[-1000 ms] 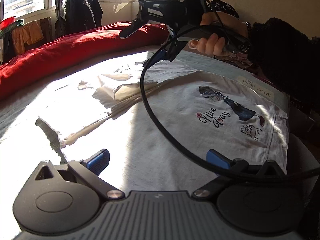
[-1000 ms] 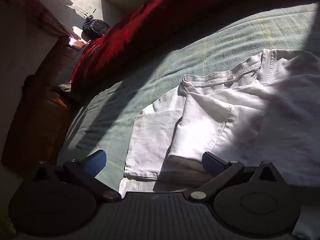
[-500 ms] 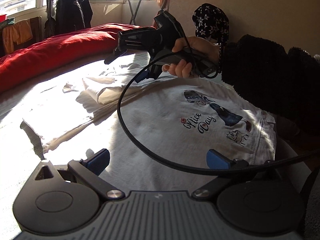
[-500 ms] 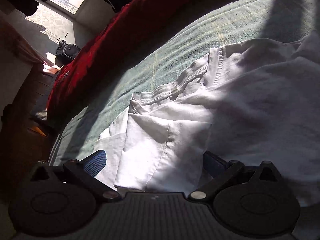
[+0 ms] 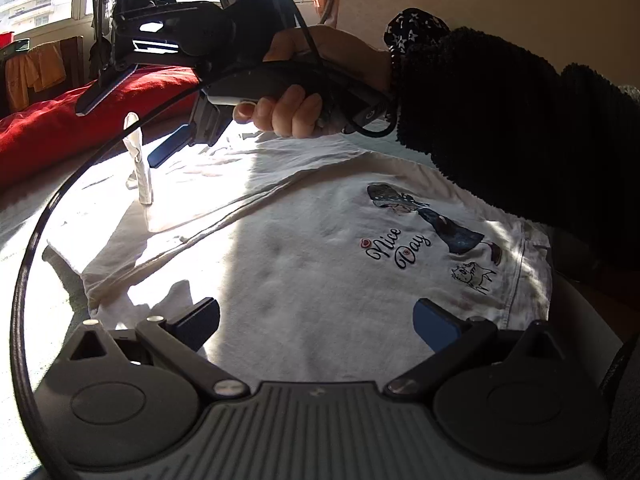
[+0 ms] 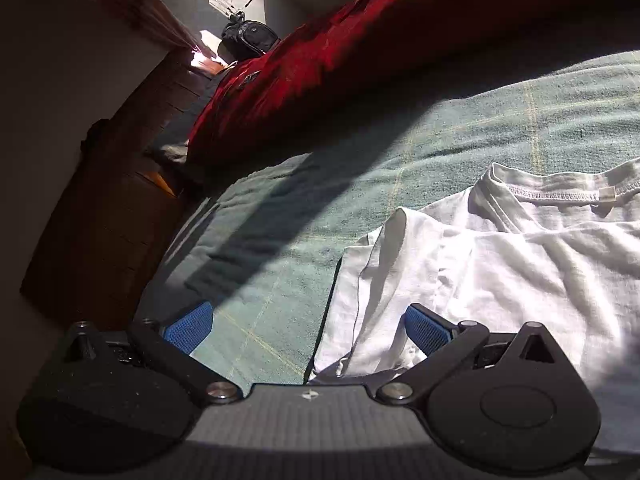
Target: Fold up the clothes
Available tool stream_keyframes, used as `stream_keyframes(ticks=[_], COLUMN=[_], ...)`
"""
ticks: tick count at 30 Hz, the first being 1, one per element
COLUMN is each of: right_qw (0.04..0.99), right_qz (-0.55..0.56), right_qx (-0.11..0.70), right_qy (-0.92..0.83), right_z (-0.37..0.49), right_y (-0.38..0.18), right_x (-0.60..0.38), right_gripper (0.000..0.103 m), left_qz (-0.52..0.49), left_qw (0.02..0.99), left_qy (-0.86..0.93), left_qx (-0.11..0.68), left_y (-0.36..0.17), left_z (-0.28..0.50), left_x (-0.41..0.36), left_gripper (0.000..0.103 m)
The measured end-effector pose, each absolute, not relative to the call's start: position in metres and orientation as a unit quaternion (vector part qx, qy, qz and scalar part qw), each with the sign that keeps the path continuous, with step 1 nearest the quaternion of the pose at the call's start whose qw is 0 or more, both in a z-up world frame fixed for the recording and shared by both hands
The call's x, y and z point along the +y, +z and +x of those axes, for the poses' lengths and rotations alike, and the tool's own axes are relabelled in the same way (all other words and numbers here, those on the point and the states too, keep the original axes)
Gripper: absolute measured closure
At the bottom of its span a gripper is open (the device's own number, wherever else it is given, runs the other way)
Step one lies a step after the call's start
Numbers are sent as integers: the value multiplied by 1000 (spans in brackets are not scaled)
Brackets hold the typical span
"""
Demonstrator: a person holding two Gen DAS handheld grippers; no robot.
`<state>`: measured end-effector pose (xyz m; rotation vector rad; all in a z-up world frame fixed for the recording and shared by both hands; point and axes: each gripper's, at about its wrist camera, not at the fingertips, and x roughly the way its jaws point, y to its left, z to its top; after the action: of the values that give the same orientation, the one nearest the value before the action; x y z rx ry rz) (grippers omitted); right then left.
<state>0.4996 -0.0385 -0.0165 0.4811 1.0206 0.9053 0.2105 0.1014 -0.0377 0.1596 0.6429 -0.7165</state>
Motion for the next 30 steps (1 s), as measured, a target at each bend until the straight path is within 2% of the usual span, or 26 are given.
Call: stream_keyframes(ticks=[8, 21, 30], right_qw=[764, 853, 861], right_qz=[188, 137, 185], right_qx=[455, 442, 440], right_qy=[418, 240, 173], right_z=[483, 456, 436], right_y=[-5, -12, -36], right_x=[-39, -180, -258], right_gripper=[0, 0, 0], left_qz=[75, 87, 82], left_qw=[885, 855, 833], left_qy=[-346, -427, -478], left_qx=[304, 280, 265], left_y=[-35, -23, -16], left_z=[209, 195, 187], left_x=[101, 56, 33], left_gripper=[1, 1, 1])
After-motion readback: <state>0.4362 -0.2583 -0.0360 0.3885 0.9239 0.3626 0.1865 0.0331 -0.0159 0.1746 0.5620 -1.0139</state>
